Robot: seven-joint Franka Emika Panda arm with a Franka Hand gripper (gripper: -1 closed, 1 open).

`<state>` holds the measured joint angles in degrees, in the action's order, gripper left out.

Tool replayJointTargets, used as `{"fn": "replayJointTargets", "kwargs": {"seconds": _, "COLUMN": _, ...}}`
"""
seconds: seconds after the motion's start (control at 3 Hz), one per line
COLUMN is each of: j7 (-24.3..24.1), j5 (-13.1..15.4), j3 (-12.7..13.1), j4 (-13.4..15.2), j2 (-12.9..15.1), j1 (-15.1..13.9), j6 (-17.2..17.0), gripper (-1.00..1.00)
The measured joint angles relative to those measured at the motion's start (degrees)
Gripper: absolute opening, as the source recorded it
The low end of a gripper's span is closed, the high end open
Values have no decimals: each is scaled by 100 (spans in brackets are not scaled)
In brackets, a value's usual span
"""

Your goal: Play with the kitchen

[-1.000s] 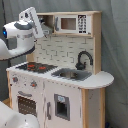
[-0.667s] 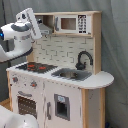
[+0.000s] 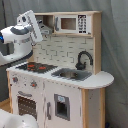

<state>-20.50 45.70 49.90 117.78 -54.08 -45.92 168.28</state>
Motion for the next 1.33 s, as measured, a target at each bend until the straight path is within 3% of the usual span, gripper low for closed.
{"fn": "replayJointTargets", "kwargs": {"seconds": 0.33, "j7": -1, "j5": 0, "j3": -6, "j4": 18, "j2": -10, "j1": -1, "j6": -1, "gripper": 100}}
{"fn": "replayJointTargets", "kwargs": {"seconds": 0.67, "j7": -40, "j5": 2, "j3": -67, "j4": 54, "j2": -369, "j1": 8, "j6": -330, "gripper": 100}}
{"fn": "replayJointTargets", "kwargs": {"seconds": 1.0, "j7": -287, "j5": -11, "j3": 51, "j4": 64, "j2": -625, "j1": 67, "j6": -767, "gripper": 100}}
{"fn": "replayJointTargets", "kwargs": {"seconds": 1.33, "j7": -770, "j5": -35, "j3": 153, "j4": 64, "j2": -770, "j1": 196, "j6": -1033, "gripper": 100}}
